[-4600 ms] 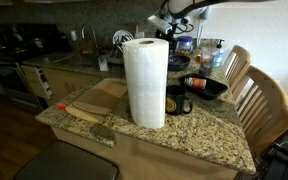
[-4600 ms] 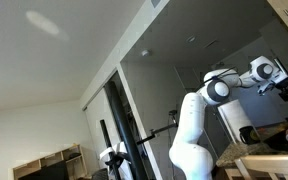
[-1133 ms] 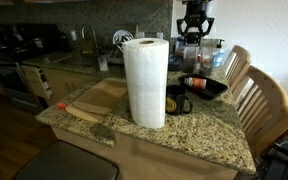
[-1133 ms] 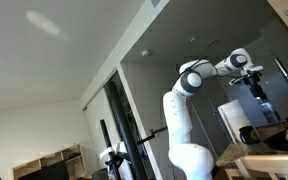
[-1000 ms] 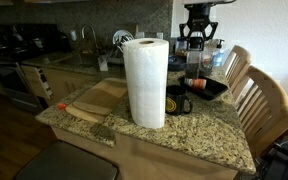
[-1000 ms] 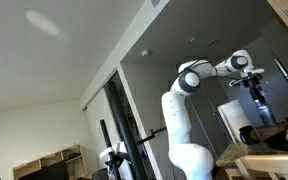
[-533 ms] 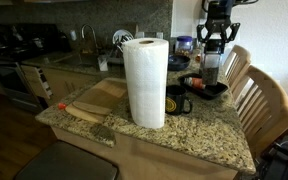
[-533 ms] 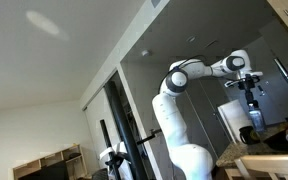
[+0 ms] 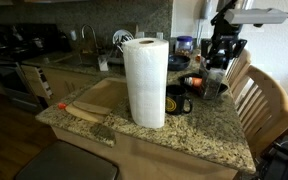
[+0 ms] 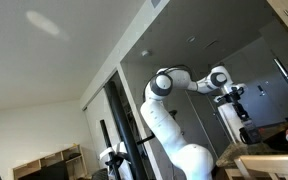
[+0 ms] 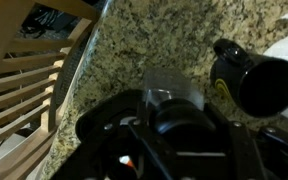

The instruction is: Put the white and orange bottle in the black bowl, move the clear bottle to the right, move the glass jar to the left

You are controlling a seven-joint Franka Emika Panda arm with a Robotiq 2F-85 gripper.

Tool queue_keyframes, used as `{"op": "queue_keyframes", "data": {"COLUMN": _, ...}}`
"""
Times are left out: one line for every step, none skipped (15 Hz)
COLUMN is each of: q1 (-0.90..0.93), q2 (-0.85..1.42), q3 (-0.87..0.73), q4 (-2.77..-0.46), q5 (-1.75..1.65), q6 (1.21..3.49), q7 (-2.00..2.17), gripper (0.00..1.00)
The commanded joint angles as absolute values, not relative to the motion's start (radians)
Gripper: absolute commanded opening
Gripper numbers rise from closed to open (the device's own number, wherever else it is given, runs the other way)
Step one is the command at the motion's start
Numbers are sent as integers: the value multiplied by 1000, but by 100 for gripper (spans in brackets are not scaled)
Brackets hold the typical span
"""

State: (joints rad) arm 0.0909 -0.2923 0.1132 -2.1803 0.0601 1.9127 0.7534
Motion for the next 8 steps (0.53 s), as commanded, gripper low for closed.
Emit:
{"op": "queue_keyframes", "data": {"q1": 113, "q2": -404, "q3": 156, "q4": -2335, "q5": 73, "q6": 1980, "q7": 660, "gripper": 34}}
{"op": "queue_keyframes", "data": {"q1": 118, "q2": -409, "q3": 162, "q4": -2346, "q5": 94, "q6": 1962, "q7": 652, "gripper": 34}}
{"op": "queue_keyframes", "data": {"q1": 121, "q2": -409, "q3": 159, "q4": -2347, "q5": 121, "q6": 1936, "q7": 640, "gripper": 34}}
{"op": "queue_keyframes", "data": {"q1": 124, "q2": -412, "q3": 157, "q4": -2354, "q5": 139, "q6": 1924, "q7": 628, "gripper": 34}}
{"op": "queue_keyframes", "data": {"q1": 119, "q2": -407, "q3": 153, "q4": -2355, "q5": 156, "q6": 1917, "q7": 622, "gripper": 34}}
{"op": "queue_keyframes", "data": {"q1": 107, "q2": -385, "q3": 160, "q4": -2336, "q5": 155, "q6": 1906, "q7": 649, "gripper": 63}}
{"op": "queue_keyframes", "data": {"q1": 101, "q2": -386, "q3": 158, "q4": -2343, "q5": 151, "q6": 1917, "q7": 643, "gripper": 85}}
{"op": "queue_keyframes", "data": {"q1": 97, "q2": -388, "q3": 156, "q4": -2348, "q5": 150, "q6": 1927, "q7": 645, "gripper": 88}}
